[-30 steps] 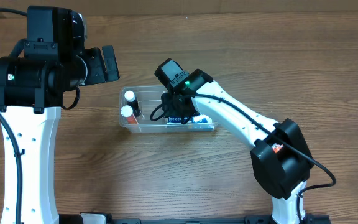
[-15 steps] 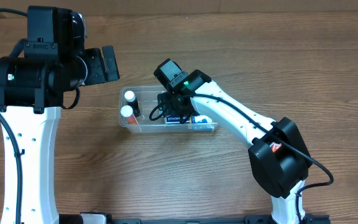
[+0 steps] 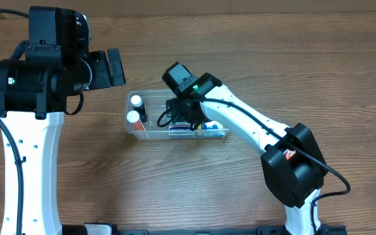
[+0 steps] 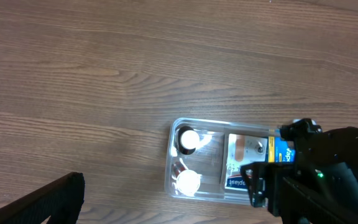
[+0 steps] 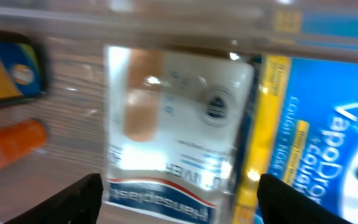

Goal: Pack container
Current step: 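Place the Hansaplast box in the container beside the VapoDrops box, then grasp the small red Panadol box with the right gripper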

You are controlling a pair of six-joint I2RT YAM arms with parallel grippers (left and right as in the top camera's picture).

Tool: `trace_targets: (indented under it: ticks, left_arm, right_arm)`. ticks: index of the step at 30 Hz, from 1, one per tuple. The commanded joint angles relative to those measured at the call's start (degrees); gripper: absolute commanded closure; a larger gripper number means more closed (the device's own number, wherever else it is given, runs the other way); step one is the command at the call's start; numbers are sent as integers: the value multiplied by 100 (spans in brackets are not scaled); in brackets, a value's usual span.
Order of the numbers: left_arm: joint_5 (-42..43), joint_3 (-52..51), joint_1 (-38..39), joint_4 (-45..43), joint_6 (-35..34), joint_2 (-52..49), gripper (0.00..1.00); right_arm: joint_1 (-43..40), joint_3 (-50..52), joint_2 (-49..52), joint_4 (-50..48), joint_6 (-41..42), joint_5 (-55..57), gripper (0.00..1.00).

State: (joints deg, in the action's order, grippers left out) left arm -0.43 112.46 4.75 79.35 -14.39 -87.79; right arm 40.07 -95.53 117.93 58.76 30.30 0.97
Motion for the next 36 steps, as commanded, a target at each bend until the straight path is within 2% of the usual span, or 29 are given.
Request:
trace_targets:
  ticks: [1, 3, 5, 11, 16, 21, 24, 27, 31, 36]
  left_arm:
    - [-15, -13, -35, 13, 116, -9, 0]
    - [-15, -13, -35, 13, 114, -7, 0]
    - [-15, -13, -35, 13, 114, -7, 0]
    - [-15, -13, -35, 13, 114, -7, 0]
    - [-15, -13, -35, 11, 114, -7, 0]
    - [-13, -13, -35, 9, 114, -7, 0]
    - [-15, -13, -35, 11, 116, -9, 0]
    - [-15, -13, -35, 7, 116, -9, 0]
    - [-13, -13, -35, -2, 114, -9, 0]
    - [-13, -13, -35, -17, 114, -7, 0]
  right_arm:
    - [-426, -409, -570, 350, -37, 713, 13]
    - [-798, -584, -1027, 592, -26, 887, 9]
    - [-1423, -627, -1631, 861, -24, 872, 0]
    - [-2959, -588, -2739, 2400, -76, 763, 0]
    - [-3018, 229, -3888, 2533, -35, 798, 0]
    - [-3270, 1808, -4813, 2221, -4, 328, 0]
    - [-3860, 2573, -4813, 1926, -7, -214, 0]
    - [-4430, 3064, -4623, 1781, -2, -267, 0]
    - [-4868, 3145, -4295, 1690, -4, -223, 0]
    - [-4911, 3171, -3746, 1602, -337, -216, 0]
